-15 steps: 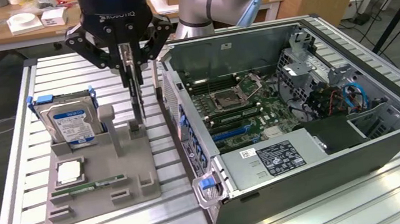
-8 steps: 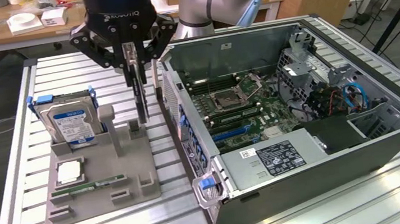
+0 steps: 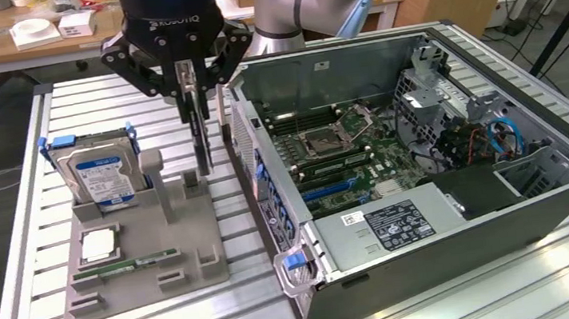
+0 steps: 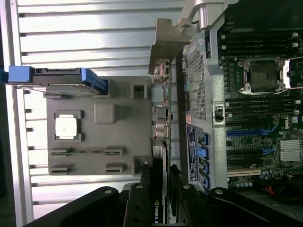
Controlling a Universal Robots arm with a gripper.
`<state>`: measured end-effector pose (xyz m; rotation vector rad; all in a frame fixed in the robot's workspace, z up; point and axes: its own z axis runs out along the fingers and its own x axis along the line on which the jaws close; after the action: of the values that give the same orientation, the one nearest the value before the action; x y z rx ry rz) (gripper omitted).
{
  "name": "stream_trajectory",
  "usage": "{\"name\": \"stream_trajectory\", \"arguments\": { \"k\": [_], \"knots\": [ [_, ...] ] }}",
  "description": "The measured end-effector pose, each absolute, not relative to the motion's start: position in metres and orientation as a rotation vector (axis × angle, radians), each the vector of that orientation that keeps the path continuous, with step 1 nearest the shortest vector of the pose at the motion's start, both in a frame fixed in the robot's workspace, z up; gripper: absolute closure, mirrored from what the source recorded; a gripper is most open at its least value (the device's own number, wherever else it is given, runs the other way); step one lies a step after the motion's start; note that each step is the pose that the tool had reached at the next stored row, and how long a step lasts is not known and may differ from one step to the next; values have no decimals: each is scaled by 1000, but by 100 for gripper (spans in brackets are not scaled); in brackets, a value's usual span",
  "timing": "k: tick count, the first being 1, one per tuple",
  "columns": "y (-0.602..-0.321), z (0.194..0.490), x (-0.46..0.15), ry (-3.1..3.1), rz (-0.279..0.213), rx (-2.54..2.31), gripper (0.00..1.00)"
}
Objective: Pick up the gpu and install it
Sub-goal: 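Pick up the gpu and move the gpu toward the slot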
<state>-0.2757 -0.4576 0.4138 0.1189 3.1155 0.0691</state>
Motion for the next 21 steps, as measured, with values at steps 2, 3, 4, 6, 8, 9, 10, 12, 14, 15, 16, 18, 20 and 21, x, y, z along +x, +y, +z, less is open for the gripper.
{"name": "stream_trajectory", "arguments": {
  "k": [2, 3, 4, 6, 8, 9, 10, 12, 14, 15, 16, 18, 20, 21],
  "knots": [
    [-458, 414, -275, 3115, 69, 119, 74],
    [-458, 414, -274, 3116, 69, 119, 74],
    [-458, 414, -273, 3115, 69, 119, 74],
    [-458, 414, -272, 3115, 69, 119, 74],
    [-458, 414, -269, 3115, 69, 119, 74],
    [-458, 414, -269, 3115, 69, 119, 74],
    [-458, 414, -268, 3115, 69, 119, 74],
    [-458, 414, -268, 3115, 69, 119, 74],
    [-458, 414, -268, 3115, 69, 119, 74],
    [-458, 414, -268, 3115, 69, 119, 74],
    [-458, 414, -267, 3115, 69, 119, 74],
    [-458, 414, -266, 3115, 69, 119, 74],
    [-458, 414, -265, 3115, 69, 119, 74],
    [-458, 414, -265, 3115, 69, 119, 74]
  ]
}}
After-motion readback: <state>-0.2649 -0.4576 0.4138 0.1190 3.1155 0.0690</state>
